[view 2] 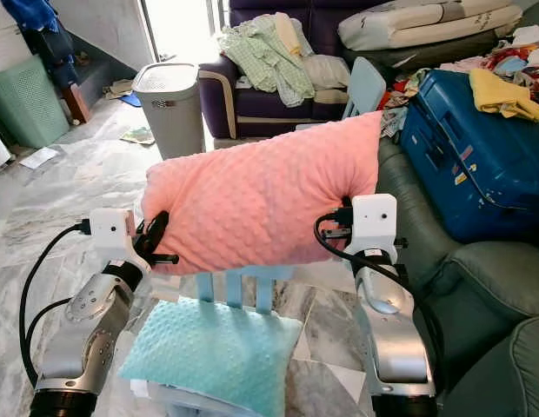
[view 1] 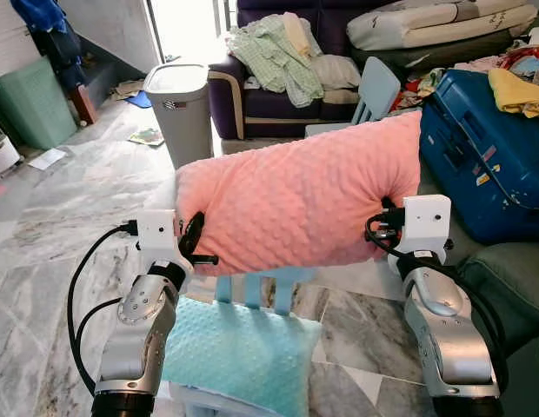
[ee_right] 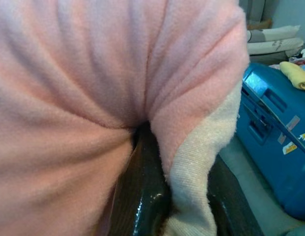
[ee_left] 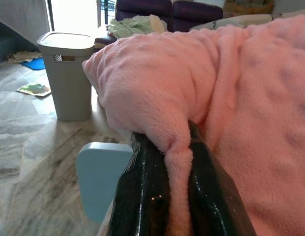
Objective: Move the pillow to the sofa
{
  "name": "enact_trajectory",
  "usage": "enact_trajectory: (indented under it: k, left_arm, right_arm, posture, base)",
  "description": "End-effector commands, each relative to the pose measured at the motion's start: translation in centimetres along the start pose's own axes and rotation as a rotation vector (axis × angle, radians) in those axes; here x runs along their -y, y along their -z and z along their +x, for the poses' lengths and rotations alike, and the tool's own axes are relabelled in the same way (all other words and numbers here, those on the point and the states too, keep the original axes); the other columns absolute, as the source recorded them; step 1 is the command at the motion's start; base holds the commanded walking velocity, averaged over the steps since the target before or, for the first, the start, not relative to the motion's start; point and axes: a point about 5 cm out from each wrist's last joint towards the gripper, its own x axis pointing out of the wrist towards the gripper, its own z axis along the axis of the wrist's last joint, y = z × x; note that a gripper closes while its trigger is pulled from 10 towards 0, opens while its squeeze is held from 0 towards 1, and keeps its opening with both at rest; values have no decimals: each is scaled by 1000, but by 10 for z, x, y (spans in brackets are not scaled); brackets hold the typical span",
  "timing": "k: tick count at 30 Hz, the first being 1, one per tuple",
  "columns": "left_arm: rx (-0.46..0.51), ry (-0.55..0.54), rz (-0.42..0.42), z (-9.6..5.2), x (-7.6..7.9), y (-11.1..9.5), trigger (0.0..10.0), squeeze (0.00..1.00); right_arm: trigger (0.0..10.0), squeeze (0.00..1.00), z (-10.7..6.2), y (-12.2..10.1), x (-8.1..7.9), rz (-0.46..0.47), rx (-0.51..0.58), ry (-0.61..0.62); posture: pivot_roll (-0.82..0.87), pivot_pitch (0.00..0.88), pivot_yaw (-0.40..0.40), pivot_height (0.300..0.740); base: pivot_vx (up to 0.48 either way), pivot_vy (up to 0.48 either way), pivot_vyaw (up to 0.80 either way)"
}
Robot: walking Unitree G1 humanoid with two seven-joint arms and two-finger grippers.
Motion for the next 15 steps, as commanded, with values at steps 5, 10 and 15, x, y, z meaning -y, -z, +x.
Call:
enact_trajectory:
  k: [5,10,15]
  left_arm:
    - [5,16,-1,-1,2,-4,10000,0]
    - [3,32,-8,-1,4,-4,10000,0]
    - [-4,39,-15,-1,6,-4,10000,0]
  right_arm:
    - [10000,0,-1,-10,0,-2,32,-12]
    - [10000,0,-1,-10,-2,3,30,-13]
    - [10000,0,1,-10,-2,3,23,-15]
  posture:
    - [-85,0,10,740]
    - [-87,0,21,740]
    - [-88,0,19,740]
  base:
    - [0,0,0]
    - [0,0,0]
    - [0,0,-470]
